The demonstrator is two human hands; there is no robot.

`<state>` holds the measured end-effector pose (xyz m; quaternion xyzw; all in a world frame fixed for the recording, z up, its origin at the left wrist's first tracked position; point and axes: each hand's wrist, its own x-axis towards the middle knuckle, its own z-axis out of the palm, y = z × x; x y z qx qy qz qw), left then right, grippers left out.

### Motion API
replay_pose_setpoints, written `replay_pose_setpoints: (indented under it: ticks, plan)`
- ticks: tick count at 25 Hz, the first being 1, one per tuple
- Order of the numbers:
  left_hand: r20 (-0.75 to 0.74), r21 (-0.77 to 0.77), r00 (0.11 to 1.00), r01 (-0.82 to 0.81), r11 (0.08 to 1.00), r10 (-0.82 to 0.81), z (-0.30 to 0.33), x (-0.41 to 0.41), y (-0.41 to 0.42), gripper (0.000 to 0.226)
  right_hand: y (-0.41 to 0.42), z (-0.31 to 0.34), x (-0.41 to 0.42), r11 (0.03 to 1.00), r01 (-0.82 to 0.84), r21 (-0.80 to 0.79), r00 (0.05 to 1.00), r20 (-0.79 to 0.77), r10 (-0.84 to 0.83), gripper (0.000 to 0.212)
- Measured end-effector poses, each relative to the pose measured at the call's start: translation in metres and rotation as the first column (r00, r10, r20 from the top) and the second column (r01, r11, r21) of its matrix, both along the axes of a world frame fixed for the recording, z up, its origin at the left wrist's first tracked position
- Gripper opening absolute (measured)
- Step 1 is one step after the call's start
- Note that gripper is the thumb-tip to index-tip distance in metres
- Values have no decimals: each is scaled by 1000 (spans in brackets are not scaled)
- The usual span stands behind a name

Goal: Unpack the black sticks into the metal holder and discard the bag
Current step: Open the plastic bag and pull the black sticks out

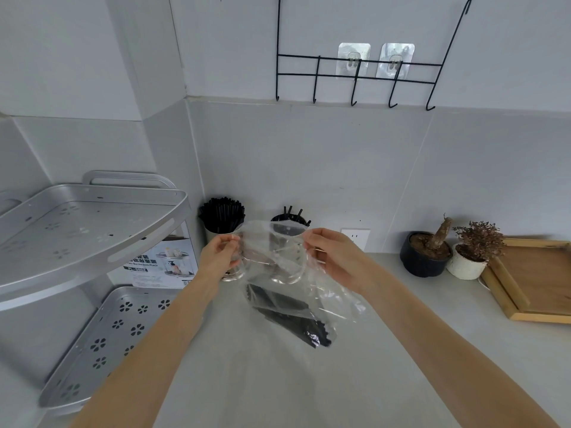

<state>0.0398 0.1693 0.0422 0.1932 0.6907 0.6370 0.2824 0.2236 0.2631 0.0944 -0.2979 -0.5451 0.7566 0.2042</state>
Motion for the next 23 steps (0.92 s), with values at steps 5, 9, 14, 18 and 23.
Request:
replay_pose_setpoints:
  ticks: [5,9,14,18,23]
  plan:
    - [-64,-23,995,80,997,-81,12,13,1,38,5,4,-8,959,185,-212,972,-105,-211,7]
    - [-93,-22,957,275,961,-276,12,27,-7,32,7,9,-18,897,252,-362,925,-182,-334,13]
    - [-67,72,853,522,850,-518,8,34,-20,29,9,12,-28,807,340,-482,834,-243,-496,18]
    - [-90,66,808,588,806,-582,8,33,-27,73,8,12,-31,754,358,-551,787,-256,-561,20]
    - [-225,5,838,511,860,-497,3,40,-21,35,2,9,-35,737,363,-570,778,-250,-576,21]
